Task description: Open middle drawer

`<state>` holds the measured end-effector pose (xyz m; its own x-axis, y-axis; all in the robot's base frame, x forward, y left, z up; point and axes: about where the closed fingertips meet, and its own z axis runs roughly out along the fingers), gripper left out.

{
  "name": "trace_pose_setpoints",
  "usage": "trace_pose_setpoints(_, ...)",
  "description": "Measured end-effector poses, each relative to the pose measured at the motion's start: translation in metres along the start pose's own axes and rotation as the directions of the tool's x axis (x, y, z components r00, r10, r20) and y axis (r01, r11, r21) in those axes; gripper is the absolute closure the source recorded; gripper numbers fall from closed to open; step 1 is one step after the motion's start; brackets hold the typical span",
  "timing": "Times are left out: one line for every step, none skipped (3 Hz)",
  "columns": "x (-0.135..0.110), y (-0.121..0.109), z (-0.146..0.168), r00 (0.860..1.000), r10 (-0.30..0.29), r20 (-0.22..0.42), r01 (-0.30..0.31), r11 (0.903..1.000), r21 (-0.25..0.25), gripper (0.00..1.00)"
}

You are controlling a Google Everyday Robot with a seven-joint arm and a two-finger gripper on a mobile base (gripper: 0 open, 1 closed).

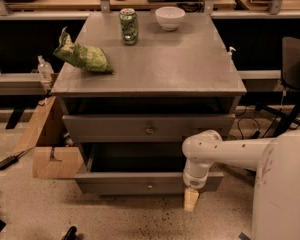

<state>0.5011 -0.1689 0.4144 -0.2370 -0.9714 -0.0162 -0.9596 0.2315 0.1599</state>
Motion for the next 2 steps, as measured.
trace_pose_setpoints(0.0013, -0.0005, -0.0001, 1.0, 0.004, 0.003, -0.004, 1.0, 0.001, 0.46)
trace_pose_setpoints(0.0012, -0.0002, -0.002, 1.0, 0.004, 0.003, -0.004, 1.0, 0.001, 0.7)
